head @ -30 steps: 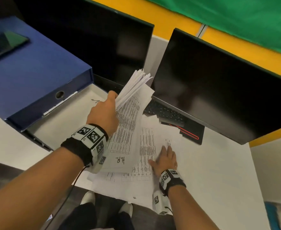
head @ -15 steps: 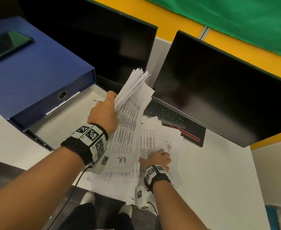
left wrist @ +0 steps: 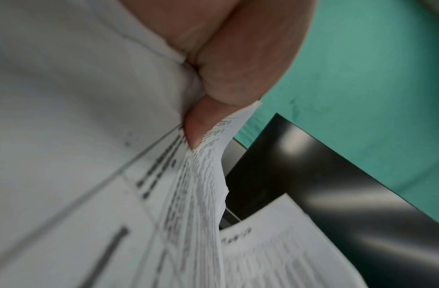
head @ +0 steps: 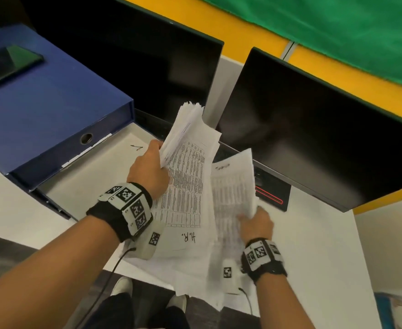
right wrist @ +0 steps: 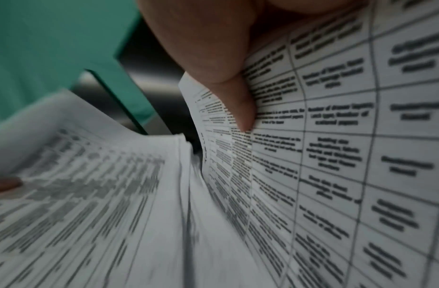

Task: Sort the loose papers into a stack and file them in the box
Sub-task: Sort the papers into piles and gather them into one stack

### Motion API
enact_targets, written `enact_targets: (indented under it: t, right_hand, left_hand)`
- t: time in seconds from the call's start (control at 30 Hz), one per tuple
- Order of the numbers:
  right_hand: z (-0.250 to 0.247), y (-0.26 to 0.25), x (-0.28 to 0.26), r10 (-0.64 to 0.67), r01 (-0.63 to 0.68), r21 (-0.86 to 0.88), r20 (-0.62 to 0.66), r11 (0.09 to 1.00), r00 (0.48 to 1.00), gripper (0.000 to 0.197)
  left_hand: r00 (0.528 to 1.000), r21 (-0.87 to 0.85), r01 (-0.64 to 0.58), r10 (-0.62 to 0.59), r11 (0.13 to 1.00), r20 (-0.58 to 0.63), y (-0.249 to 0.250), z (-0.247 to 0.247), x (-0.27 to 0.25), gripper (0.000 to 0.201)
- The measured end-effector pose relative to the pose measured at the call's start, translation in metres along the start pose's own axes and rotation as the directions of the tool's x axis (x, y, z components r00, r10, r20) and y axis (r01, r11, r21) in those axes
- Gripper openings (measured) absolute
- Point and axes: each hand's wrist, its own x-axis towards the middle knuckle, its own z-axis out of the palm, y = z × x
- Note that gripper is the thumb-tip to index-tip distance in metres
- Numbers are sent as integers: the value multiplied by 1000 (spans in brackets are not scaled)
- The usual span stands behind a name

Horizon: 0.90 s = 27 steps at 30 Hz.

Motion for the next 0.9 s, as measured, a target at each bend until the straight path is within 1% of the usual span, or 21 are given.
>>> enact_targets:
  t: [0.07, 0.1, 0.2, 0.23, 0.27, 0.33, 0.4, 0.43, 0.5, 0.57, 0.63, 0.67, 0.73, 0.77, 0.8, 0.83, 0.9]
  right_hand:
    - [-40, -3, -2, -91, 77, -110, -129, 991, 988, 31]
    - [-59, -5, -3, -136, 110, -136, -193, 985, 972, 29]
    - [-111, -15, -7, -261, 233, -119, -365, 965, 894, 30]
    - [-127, -18, -8, -279, 266, -90, -399, 960, 874, 30]
    - [-140, -21, -9, -280, 292, -35, -411, 956, 867, 29]
    - [-159, -25, -13, -253, 326, 127, -396, 937, 883, 24]
    - [-166, -29, -18, -246, 357, 297, -352, 886, 903, 20]
    - [-163, -30, -18, -239, 349, 357, -318, 866, 917, 21]
    - [-141, -28, -11, -188, 265, 438, -212, 859, 959, 28]
    - [-103, -20, 3, -126, 149, 485, -80, 862, 989, 32]
    - [-59, -4, 20, -57, 40, 477, 21, 878, 998, 44]
    - [-36, 3, 26, -11, -11, 421, 50, 907, 999, 51]
    - [8, 20, 31, 50, -70, 202, 101, 977, 994, 66]
    - [28, 27, 30, 45, -58, 84, 144, 995, 989, 74]
    - [46, 30, 25, 17, -14, -17, 184, 1000, 983, 77]
    - [60, 31, 19, -25, 45, -90, 208, 995, 978, 77]
    - [76, 31, 9, -102, 138, -148, 227, 979, 969, 72]
  left_hand:
    - [999, -68, 30, -28, 997, 34, -6, 13, -5, 40]
    - [998, -95, 44, -39, 995, 52, -9, 21, -8, 40]
    - [997, -124, 54, -46, 991, 63, -16, 47, -20, 42]
    - [997, -123, 47, -40, 991, 61, -19, 56, -22, 43]
    - [997, -131, 50, -42, 990, 63, -23, 64, -25, 44]
    - [991, -180, 111, -94, 977, 97, -29, 79, -25, 47]
    - [979, -218, 184, -158, 958, 132, -36, 90, -24, 49]
    - [973, -221, 210, -181, 952, 145, -39, 93, -24, 51]
    - [966, -212, 237, -207, 948, 153, -47, 98, -24, 53]
    - [956, -215, 275, -243, 937, 164, -54, 102, -23, 48]
    - [936, -239, 336, -294, 911, 194, -59, 103, -20, 43]
    - [922, -236, 370, -325, 898, 208, -62, 102, -18, 44]
    - [889, -228, 439, -385, 869, 248, -64, 104, -16, 51]
    - [879, -225, 456, -397, 861, 264, -64, 105, -17, 55]
    - [878, -211, 453, -391, 866, 276, -66, 107, -17, 59]
    - [880, -180, 439, -380, 880, 286, -68, 109, -17, 60]
    - [891, -112, 401, -358, 909, 279, -72, 111, -17, 56]
